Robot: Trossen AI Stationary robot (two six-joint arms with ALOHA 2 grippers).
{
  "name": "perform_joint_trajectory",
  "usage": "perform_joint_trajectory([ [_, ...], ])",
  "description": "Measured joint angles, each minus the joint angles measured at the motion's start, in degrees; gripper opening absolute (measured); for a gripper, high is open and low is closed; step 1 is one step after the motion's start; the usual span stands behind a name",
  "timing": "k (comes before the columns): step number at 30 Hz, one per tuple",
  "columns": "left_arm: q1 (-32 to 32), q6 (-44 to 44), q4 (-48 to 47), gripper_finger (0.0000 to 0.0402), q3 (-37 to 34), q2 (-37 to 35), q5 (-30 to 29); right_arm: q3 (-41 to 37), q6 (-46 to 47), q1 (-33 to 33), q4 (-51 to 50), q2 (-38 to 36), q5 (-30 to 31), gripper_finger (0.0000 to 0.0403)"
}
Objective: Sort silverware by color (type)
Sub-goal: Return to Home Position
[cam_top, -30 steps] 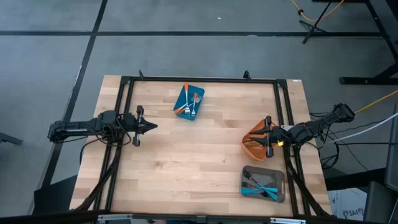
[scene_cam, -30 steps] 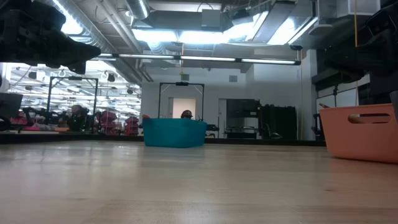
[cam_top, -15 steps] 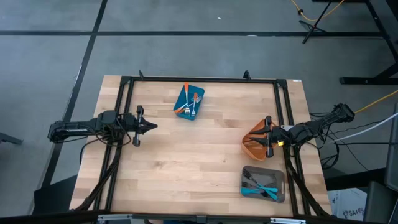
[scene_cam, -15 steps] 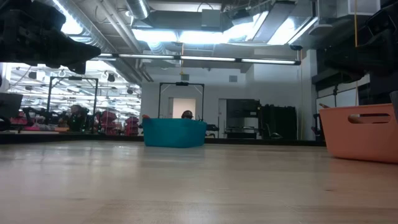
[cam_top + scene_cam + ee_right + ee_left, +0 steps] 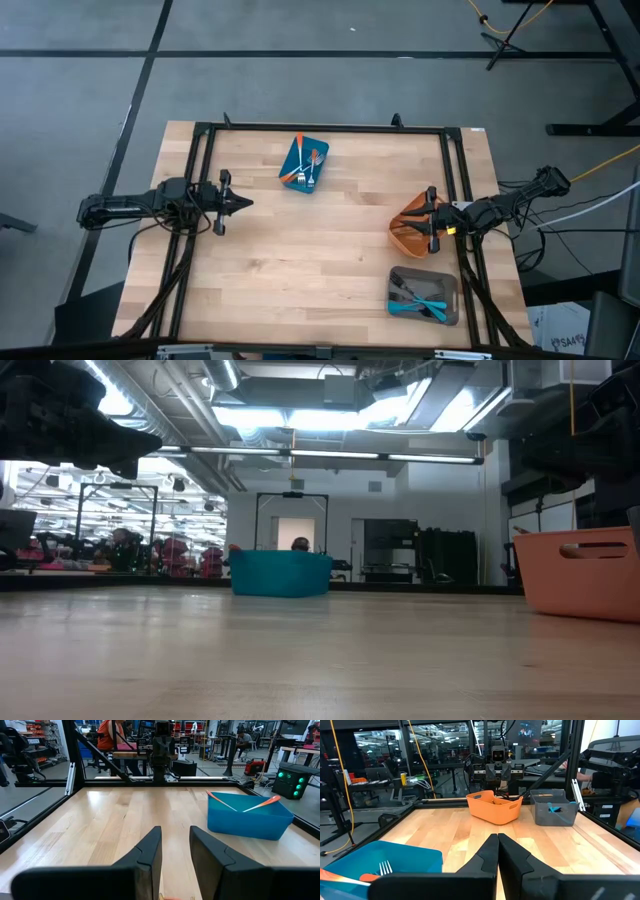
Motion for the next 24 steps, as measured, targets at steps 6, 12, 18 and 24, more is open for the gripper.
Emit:
perform_joint_trajectory([
  [6,0.0,0.0,0.0,0.0002,0.0,0.0,0.0,0.0,0.0,0.0,0.0,0.0,0.0,0.009],
  [12,0.0,0.0,0.0,0.0002,0.0,0.0,0.0,0.0,0.0,0.0,0.0,0.0,0.0,0.009],
  [18,0.0,0.0,0.0,0.0001,0.0,0.0,0.0,0.0,0.2,-1.9,-0.1,0.3,-2.8,0.009],
  [24,0.0,0.0,0.0,0.0001,0.0,0.0,0.0,0.0,0.0,-9.9,-1.1,0.9,-15.4,0.009],
])
